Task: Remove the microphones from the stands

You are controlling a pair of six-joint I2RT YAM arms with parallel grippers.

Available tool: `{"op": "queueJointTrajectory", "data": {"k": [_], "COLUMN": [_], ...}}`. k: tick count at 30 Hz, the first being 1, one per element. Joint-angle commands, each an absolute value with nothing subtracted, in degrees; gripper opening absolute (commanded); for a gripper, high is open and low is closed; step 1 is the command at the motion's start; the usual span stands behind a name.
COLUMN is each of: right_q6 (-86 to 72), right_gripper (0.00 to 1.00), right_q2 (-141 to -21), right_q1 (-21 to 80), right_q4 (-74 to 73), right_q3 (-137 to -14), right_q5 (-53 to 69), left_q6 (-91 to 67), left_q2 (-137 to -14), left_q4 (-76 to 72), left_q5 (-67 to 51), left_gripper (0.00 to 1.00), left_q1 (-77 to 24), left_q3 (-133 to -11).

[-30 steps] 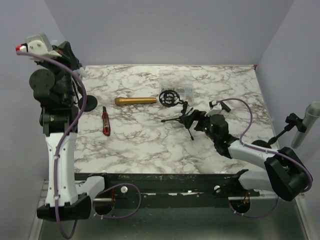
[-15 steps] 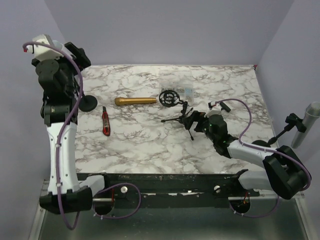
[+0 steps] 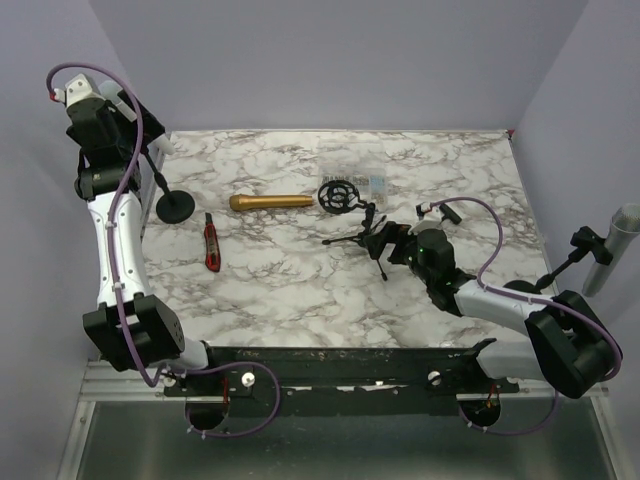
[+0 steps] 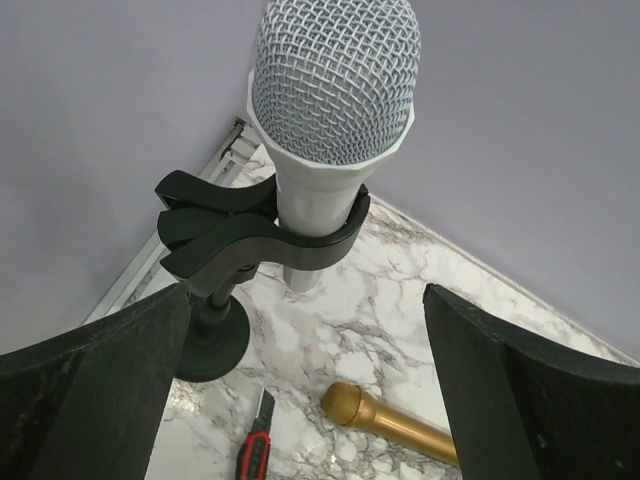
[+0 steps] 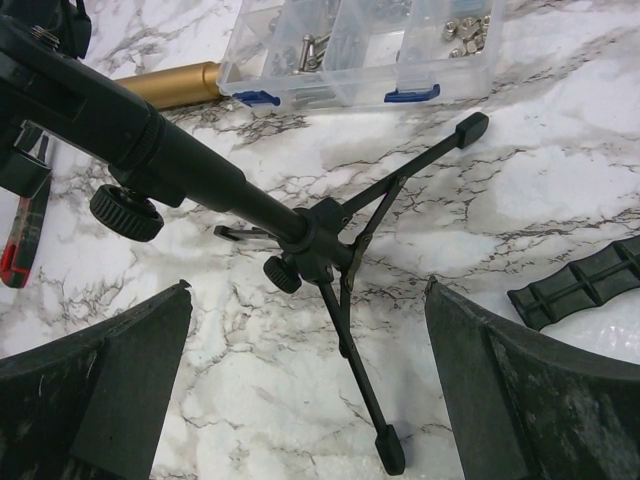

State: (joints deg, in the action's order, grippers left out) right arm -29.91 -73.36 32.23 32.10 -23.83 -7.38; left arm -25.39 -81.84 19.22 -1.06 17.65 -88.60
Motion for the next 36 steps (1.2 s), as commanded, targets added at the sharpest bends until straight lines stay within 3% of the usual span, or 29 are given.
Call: {"op": "queueJointTrajectory", "data": {"k": [1, 7, 17, 28, 32, 36], "right_q6": [-29.37, -29.64, -29.47, -29.22, -29.18, -29.13], "right_gripper": [0.99, 0.99, 0.99, 0.98, 0.98, 0.98], "right_q2": [-73.47, -74.54, -76.11, -77.09, -76.49, -76.07], "right_q1": [32.03, 32.08, 32.05, 32.04, 32.03, 32.07], "right_q4": [33.93, 34.21, 34.1, 34.01, 33.93, 33.86], "right_q3": [-23.38, -23.55, -23.98, -24.34, -24.14, -24.09], "right_q5": [-6.51, -6.2, -6.59, -6.83, -6.92, -6.91], "left_q6": [-23.12, -19.92, -18.08, -17.14, -16.57, -14.65], "left_q2": [-83.34, -86.04, -90.34, -93.22, -92.65, -91.41], "left_q4": [15.16, 11.78, 8.4, 5.62, 4.89, 5.9], "left_q5": [-3.29, -0.49, 1.6, 2.28, 2.92, 2.91], "left_gripper": [0.97, 0.79, 0.61, 0.54, 0.34, 0.03], "left_q1": [18.24, 18.2, 18.2, 17.31, 17.2, 16.82], "left_q3": [-89.36, -90.3, -93.94, -94.83, -93.67, -95.15]}}
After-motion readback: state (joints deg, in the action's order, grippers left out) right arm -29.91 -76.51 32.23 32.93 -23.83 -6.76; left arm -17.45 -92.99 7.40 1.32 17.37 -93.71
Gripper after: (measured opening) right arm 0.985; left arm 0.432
